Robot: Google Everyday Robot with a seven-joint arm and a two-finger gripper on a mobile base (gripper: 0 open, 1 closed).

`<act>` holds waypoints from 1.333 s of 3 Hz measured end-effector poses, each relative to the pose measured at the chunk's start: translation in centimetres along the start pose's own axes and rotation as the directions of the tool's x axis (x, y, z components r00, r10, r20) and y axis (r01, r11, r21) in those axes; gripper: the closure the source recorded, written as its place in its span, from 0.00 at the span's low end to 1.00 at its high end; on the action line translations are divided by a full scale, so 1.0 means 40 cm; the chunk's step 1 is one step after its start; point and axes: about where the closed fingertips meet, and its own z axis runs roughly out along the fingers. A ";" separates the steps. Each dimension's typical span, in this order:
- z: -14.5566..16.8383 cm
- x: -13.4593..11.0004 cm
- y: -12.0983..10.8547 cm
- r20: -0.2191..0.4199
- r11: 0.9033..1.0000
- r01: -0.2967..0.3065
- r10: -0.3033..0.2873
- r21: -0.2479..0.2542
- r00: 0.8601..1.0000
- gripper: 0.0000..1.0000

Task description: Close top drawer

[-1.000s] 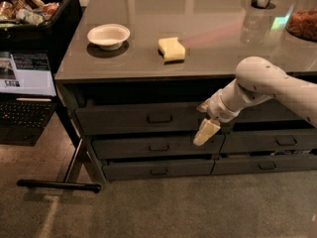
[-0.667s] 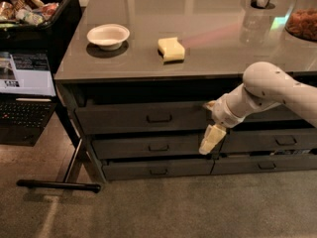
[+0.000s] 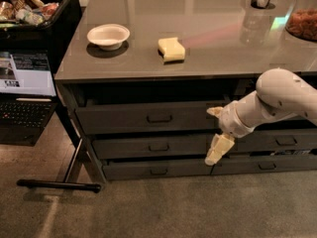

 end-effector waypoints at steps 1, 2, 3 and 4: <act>0.040 0.007 -0.051 0.002 1.000 -0.019 0.019 -0.014 1.000 0.00; 0.084 0.010 -0.121 0.016 0.999 -0.047 0.047 -0.010 0.999 0.00; 0.092 0.008 -0.135 0.021 0.999 -0.052 0.052 -0.004 0.998 0.00; 0.105 -0.003 -0.168 0.035 0.998 -0.060 0.059 0.018 0.998 0.00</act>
Offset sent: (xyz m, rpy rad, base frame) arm 0.0914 0.0026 -0.0376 0.0470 0.0304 -0.0691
